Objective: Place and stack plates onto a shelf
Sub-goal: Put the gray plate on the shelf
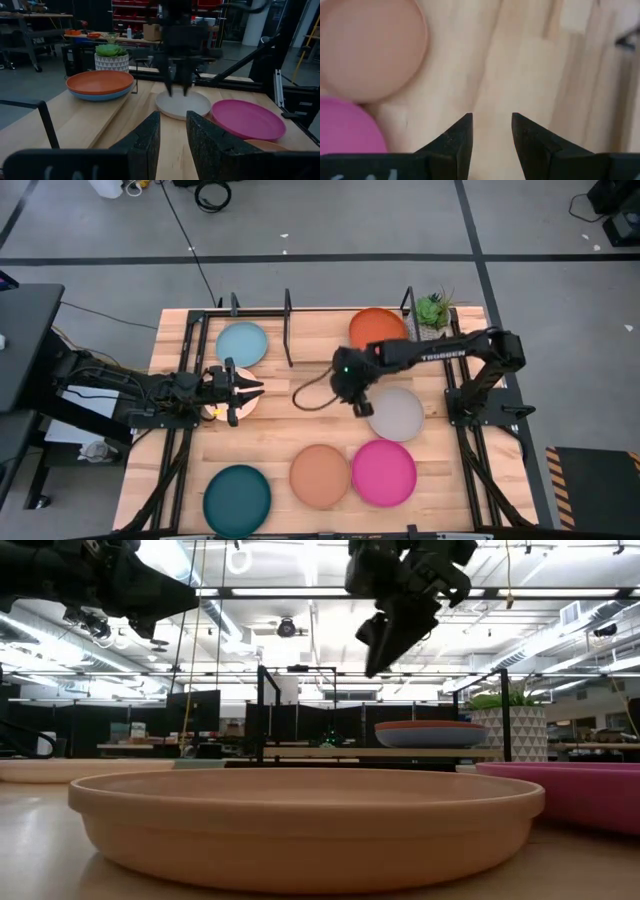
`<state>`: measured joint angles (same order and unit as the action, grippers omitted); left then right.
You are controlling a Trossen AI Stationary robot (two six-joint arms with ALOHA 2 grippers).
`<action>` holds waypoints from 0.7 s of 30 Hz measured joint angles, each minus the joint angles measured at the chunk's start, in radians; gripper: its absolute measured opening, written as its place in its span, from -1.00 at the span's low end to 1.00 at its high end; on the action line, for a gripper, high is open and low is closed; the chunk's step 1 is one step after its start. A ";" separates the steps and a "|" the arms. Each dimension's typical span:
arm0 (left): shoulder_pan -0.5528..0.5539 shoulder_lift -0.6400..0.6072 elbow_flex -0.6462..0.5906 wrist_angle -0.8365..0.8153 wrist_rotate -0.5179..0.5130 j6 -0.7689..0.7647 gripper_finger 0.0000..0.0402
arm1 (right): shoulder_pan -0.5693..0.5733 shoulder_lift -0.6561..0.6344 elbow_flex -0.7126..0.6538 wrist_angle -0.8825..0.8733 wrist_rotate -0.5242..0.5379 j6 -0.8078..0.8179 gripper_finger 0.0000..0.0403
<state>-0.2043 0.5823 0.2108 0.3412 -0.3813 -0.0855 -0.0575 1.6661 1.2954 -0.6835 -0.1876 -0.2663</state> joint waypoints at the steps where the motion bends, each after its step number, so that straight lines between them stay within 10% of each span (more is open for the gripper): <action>1: 0.000 0.000 0.000 -0.002 0.000 0.000 -0.50 | 0.021 0.000 -0.018 0.049 0.003 0.003 -0.29; 12: 0.000 0.000 0.000 -0.002 -0.018 0.000 -0.50 | 0.207 0.000 -0.100 0.066 0.040 0.034 -0.29; 21: 0.000 0.000 0.000 -0.002 -0.018 -0.004 -0.50 | 0.218 0.001 -0.177 -0.117 0.134 0.445 -0.29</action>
<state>-0.2043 0.5823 0.2108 0.3389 -0.3992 -0.0896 0.1605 1.6669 1.1186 -0.8000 -0.0532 0.1789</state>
